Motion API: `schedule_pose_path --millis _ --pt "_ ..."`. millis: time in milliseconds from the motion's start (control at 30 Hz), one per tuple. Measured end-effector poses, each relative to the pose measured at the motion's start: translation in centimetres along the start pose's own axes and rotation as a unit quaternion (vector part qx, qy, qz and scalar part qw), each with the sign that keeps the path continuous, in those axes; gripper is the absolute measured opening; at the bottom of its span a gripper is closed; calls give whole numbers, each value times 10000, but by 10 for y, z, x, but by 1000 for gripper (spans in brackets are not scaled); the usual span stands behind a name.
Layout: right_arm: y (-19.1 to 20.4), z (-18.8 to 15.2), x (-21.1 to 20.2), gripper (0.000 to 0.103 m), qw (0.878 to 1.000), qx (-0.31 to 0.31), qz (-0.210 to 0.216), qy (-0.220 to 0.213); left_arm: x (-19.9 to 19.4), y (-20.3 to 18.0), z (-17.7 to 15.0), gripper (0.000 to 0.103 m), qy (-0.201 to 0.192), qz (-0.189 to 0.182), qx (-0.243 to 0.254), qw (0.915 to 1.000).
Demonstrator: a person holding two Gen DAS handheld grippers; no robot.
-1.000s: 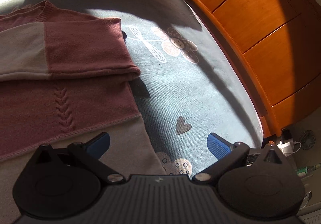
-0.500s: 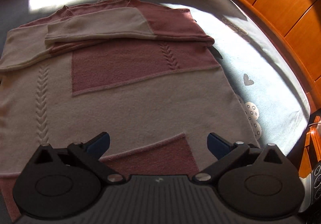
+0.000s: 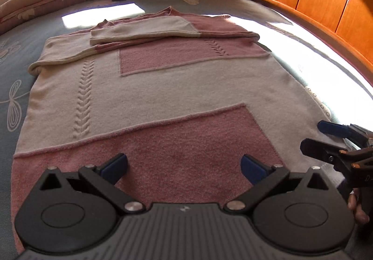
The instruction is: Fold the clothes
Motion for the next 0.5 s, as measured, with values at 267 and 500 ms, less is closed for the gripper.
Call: schedule_pose_path --millis 267,500 --pt "4 -2 0 103 9999 -119 -77 -19 -13 -36 -28 102 -355 -131 230 9990" --pt "4 -2 0 103 9999 -103 -71 -21 -17 -45 -39 102 -652 10 326 9973"
Point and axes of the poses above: each gripper's, at about its wrist camera, not at the fingertips, and x roughly the way its jaws point, y to its left, z to its top, the point moved 1 cm from there along x, roughly the way its jaws point, and after that the axes turned 15 degrees about x, right-handed, at the moved point
